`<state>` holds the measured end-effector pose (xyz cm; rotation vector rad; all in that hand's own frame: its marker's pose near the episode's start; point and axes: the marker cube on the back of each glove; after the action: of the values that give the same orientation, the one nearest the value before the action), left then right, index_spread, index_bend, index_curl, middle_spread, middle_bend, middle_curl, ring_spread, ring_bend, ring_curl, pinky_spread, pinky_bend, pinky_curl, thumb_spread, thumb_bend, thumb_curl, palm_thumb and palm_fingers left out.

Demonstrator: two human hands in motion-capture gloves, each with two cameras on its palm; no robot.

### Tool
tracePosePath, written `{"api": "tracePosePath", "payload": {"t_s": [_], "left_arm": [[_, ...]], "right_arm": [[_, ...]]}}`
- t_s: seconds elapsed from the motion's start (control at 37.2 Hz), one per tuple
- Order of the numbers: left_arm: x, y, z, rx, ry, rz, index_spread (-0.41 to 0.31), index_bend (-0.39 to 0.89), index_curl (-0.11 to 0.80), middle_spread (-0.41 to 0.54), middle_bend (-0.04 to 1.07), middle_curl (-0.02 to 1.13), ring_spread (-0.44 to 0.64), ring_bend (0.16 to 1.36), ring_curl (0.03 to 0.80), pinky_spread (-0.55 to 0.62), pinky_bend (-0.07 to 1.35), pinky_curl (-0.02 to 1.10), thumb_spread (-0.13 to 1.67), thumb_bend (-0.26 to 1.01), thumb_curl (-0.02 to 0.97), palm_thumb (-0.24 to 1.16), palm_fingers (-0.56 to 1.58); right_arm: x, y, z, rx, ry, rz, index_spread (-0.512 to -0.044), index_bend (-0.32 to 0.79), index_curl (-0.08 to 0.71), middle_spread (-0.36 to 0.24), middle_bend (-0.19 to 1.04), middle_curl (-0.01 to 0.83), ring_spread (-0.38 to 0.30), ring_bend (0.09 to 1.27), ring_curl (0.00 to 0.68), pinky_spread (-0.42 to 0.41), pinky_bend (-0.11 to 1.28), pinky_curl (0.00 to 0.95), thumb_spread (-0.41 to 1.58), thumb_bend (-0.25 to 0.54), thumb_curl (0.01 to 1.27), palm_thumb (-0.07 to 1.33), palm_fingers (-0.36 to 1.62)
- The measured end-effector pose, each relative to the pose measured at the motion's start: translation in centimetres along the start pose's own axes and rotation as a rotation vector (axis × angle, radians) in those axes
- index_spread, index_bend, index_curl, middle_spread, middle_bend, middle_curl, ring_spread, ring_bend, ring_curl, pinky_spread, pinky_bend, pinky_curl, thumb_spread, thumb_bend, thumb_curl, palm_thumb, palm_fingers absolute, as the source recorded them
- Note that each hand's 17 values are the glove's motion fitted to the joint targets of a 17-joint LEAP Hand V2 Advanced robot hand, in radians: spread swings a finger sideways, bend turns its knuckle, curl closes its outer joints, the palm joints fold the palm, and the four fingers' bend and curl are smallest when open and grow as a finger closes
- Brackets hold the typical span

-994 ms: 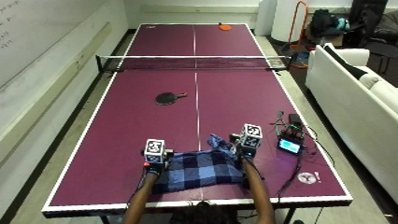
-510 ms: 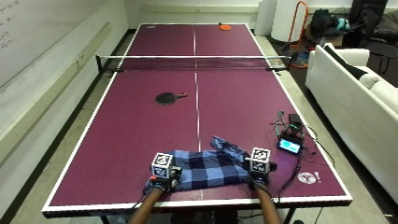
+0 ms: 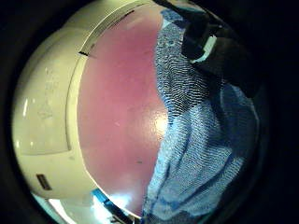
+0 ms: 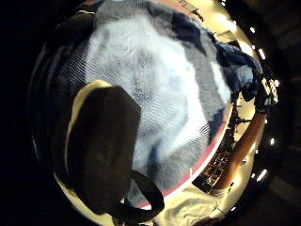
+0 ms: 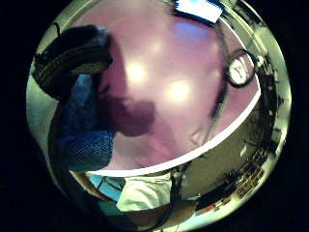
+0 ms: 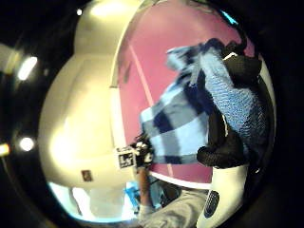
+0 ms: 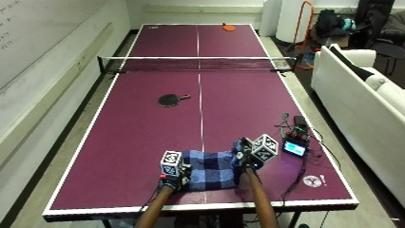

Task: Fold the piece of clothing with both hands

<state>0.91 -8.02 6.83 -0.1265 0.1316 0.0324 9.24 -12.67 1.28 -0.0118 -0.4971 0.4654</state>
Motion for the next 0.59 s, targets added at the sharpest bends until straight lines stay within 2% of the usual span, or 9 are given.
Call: {"api": "tracePosePath", "payload": {"t_s": [0.05,0.11,0.16,0.24,0.3,0.35,0.48,0.59], "left_arm": [[-1.0,0.6,-1.2,0.019,0.039,-0.012,-0.138,0.16,0.373,-0.039,0.15,0.32,0.14,0.55,0.334,0.23,0.42,0.42,1.32,-0.01,0.167,0.07,0.48],[-2.1,1.3,-2.2,0.011,0.081,-0.035,-0.137,0.15,0.369,-0.04,0.16,0.32,0.13,0.56,0.335,0.23,0.41,0.41,1.32,0.0,0.172,0.08,0.49],[-3.7,1.0,-1.7,0.01,0.109,-0.063,-0.131,0.14,0.364,-0.04,0.16,0.32,0.13,0.57,0.337,0.24,0.41,0.41,1.33,0.0,0.175,0.09,0.49],[-7.7,-1.7,1.7,0.052,0.127,-0.105,-0.129,0.14,0.36,-0.041,0.17,0.32,0.12,0.58,0.339,0.25,0.4,0.41,1.34,0.0,0.178,0.1,0.49],[-9.8,-2.2,2.5,0.081,0.144,-0.135,-0.128,0.13,0.354,-0.041,0.18,0.33,0.12,0.57,0.338,0.25,0.4,0.41,1.35,0.0,0.179,0.11,0.49],[-10.9,-1.1,1.3,0.102,0.172,-0.164,-0.127,0.13,0.351,-0.041,0.18,0.33,0.11,0.58,0.338,0.25,0.39,0.4,1.36,0.0,0.182,0.12,0.5],[-12.5,1.3,-0.9,0.152,0.25,-0.213,-0.125,0.13,0.342,-0.042,0.18,0.33,0.1,0.58,0.336,0.26,0.38,0.4,1.37,0.0,0.187,0.14,0.51],[-13.9,2.0,-0.7,0.163,0.285,-0.24,-0.13,0.14,0.341,-0.042,0.18,0.34,0.1,0.58,0.335,0.26,0.37,0.39,1.39,0.0,0.189,0.15,0.53]], "right_arm": [[-2.9,-3.1,3.5,0.007,-0.035,-0.136,-0.328,0.07,0.154,-0.261,0.45,0.466,-0.261,0.83,0.475,-0.292,0.55,0.393,1.07,0.07,0.35,1.0,1.16],[-6.5,-3.4,5.7,-0.01,-0.04,-0.24,-0.326,0.07,0.154,-0.261,0.45,0.466,-0.261,0.83,0.476,-0.301,0.54,0.394,1.06,0.06,0.36,1.01,1.16],[-10.2,-0.8,6.1,-0.041,-0.026,-0.312,-0.327,0.06,0.153,-0.261,0.44,0.466,-0.263,0.84,0.477,-0.311,0.54,0.397,1.05,0.051,0.37,1.01,1.16],[-15.3,4.3,6.2,-0.084,0.029,-0.417,-0.326,0.06,0.152,-0.261,0.44,0.466,-0.263,0.84,0.478,-0.319,0.54,0.4,1.03,0.038,0.38,1.02,1.16],[-17.9,5.9,7.7,-0.103,0.086,-0.47,-0.324,0.06,0.15,-0.261,0.44,0.467,-0.263,0.83,0.476,-0.321,0.54,0.399,1.0,0.021,0.39,1.02,1.15],[-19.8,7.4,9.1,-0.13,0.137,-0.493,-0.324,0.06,0.15,-0.261,0.43,0.466,-0.262,0.83,0.476,-0.319,0.54,0.401,0.98,0.009,0.4,1.02,1.14],[-23.3,13.7,9.2,-0.236,0.172,-0.545,-0.324,0.06,0.149,-0.263,0.43,0.467,-0.262,0.82,0.473,-0.323,0.54,0.402,0.93,-0.017,0.43,1.01,1.13],[-23.8,15.0,11.1,-0.355,0.132,-0.549,-0.322,0.02,0.132,-0.263,0.42,0.465,-0.263,0.82,0.474,-0.317,0.55,0.405,0.9,-0.026,0.45,1.0,1.09]]}}
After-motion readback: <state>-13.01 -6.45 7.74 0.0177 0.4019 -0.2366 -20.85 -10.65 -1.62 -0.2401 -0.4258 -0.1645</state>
